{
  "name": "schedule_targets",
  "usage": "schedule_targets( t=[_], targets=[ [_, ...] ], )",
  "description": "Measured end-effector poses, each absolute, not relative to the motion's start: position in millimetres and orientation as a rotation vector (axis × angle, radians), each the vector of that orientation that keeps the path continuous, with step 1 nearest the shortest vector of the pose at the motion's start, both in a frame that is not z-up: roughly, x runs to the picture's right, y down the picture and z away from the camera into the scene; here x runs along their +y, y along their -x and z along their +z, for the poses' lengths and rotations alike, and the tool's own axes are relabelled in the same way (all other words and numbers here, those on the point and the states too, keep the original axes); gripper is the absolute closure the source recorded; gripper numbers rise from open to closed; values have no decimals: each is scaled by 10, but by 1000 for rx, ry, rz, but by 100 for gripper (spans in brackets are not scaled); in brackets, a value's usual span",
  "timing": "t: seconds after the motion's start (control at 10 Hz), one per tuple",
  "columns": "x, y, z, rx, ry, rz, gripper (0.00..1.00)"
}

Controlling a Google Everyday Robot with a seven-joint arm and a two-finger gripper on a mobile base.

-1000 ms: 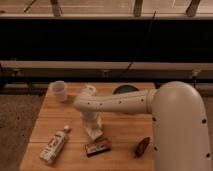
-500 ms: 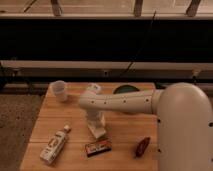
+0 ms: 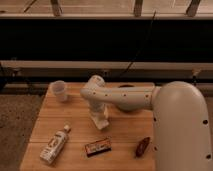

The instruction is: Wipe the white sponge on the table

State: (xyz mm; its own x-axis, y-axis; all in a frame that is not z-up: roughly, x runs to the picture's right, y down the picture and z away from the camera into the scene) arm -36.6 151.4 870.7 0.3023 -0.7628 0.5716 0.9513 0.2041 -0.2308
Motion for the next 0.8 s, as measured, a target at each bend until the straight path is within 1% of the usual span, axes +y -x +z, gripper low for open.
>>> schedule_targets(
  t=[0.3,0.8],
  targets=[
    [1407,552,8849,-380,598,-1257,100],
    [1448,1161,8916,-453,548,-1329,100]
  ],
)
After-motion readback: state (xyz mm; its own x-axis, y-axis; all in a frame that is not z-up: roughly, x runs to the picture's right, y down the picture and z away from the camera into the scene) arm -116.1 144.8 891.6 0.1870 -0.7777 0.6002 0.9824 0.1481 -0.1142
